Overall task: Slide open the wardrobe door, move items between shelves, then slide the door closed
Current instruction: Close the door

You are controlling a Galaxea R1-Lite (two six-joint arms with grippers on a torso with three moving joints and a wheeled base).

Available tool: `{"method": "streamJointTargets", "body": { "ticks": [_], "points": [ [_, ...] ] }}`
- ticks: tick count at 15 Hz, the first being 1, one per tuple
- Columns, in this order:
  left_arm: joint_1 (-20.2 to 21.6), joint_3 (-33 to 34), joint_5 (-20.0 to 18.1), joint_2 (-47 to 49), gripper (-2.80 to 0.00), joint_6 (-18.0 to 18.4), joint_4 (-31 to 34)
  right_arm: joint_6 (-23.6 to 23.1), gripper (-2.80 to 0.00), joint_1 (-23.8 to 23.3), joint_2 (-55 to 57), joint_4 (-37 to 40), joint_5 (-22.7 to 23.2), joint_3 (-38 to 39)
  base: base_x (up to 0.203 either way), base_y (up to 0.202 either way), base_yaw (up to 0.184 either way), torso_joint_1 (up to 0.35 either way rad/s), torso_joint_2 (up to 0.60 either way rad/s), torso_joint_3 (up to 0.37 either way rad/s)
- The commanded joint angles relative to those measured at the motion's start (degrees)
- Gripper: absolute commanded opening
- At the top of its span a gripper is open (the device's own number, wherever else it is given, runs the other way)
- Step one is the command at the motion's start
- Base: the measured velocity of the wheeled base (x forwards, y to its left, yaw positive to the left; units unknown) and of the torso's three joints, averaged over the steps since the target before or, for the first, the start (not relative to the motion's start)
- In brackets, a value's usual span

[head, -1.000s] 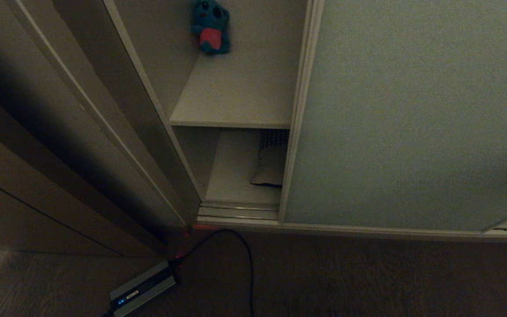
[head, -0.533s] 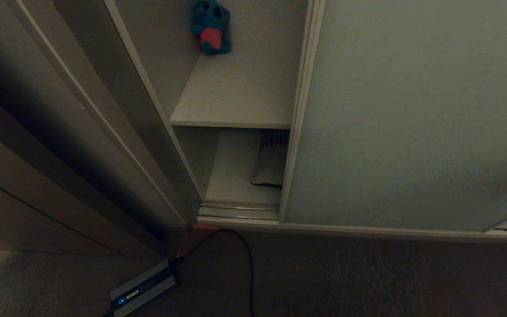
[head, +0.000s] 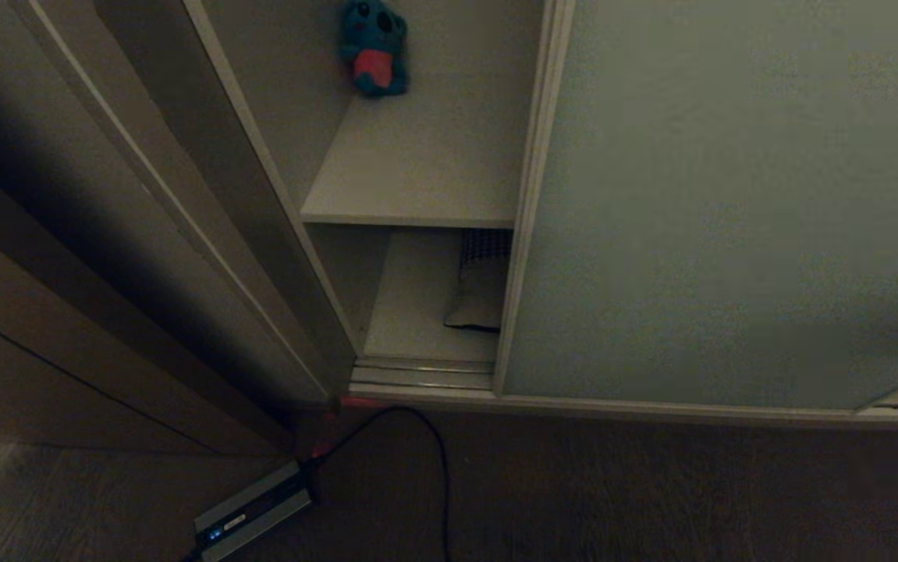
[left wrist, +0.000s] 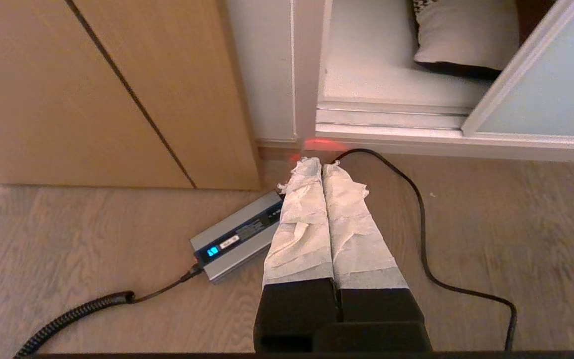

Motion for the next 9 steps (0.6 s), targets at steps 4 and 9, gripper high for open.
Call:
{"method": "streamJointTargets", "body": {
  "ticks": [4,9],
  "points": [
    [0.0,0.0,0.0,-0.1,-2.8,0.0,0.0,0.1,-2.8,1.6,0.5,-0.2,0.2,0.0,0.0,0.0,0.0,0.0,0.0,0.0],
    [0.0,0.0,0.0,-0.1,-2.8,0.0,0.0,0.2,-2.8,2.7,-0.4,-0.1,0.2,0.1,0.0,0.0,0.0,0.0,0.0,0.0]
  ]
}}
